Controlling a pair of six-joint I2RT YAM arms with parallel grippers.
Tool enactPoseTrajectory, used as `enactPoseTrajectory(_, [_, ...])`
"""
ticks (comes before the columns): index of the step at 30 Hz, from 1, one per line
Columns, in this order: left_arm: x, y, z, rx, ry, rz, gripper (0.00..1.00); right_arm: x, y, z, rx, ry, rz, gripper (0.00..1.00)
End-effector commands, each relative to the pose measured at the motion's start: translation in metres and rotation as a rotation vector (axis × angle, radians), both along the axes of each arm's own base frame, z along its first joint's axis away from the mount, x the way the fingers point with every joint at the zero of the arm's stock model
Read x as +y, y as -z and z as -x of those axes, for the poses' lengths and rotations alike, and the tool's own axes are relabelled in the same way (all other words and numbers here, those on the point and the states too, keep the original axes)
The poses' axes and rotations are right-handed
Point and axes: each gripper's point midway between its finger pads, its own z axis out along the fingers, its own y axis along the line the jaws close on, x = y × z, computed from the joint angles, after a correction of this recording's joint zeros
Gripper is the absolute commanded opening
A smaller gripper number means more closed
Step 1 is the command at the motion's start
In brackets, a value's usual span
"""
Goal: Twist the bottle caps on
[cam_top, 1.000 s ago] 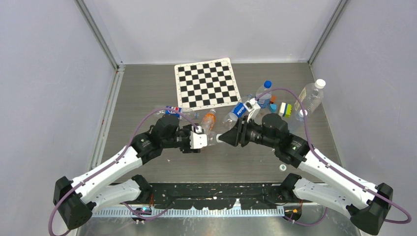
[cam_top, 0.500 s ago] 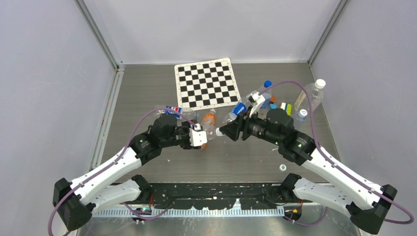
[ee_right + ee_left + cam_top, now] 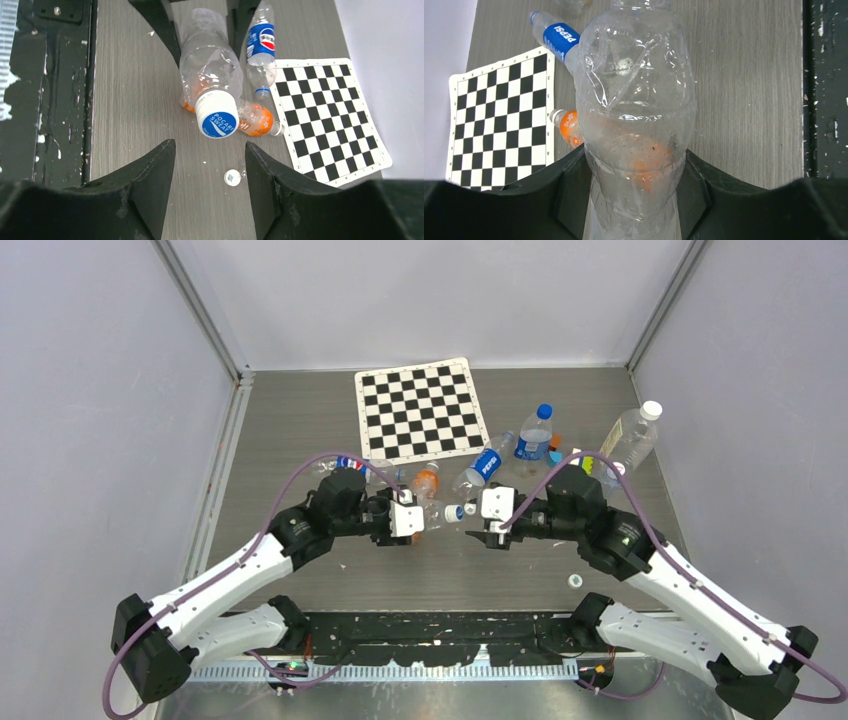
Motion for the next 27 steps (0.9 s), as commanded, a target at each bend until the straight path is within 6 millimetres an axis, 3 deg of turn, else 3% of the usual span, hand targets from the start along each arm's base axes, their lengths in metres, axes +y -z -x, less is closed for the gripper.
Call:
enactPoseTrajectory(1, [-0.013,-0.028,0.006,-0.006,0.058,0.078,0.16,0.011,-0.012,0.004,-0.120,-0.131,0.030,0.58])
enactPoseTrajectory(13, [-0.017,-0.027,0.014,0.030,0.097,0.079,0.16,0.022,-0.024,-0.003,-0.148,-0.147,-0.006,0.54])
enactPoseTrajectory(19, [-0.018,-0.028,0.016,0.033,0.105,0.080,0.16,0.025,-0.026,0.001,-0.130,-0.173,-0.012,0.47])
enactPoseTrajectory(23, [-0.018,-0.028,0.017,0.037,0.112,0.081,0.16,0.027,-0.021,0.004,-0.105,-0.187,-0.008,0.34])
enactPoseTrajectory(27, [-0.018,-0.029,0.017,0.033,0.113,0.083,0.16,0.028,-0.016,0.007,-0.048,-0.181,-0.013,0.05])
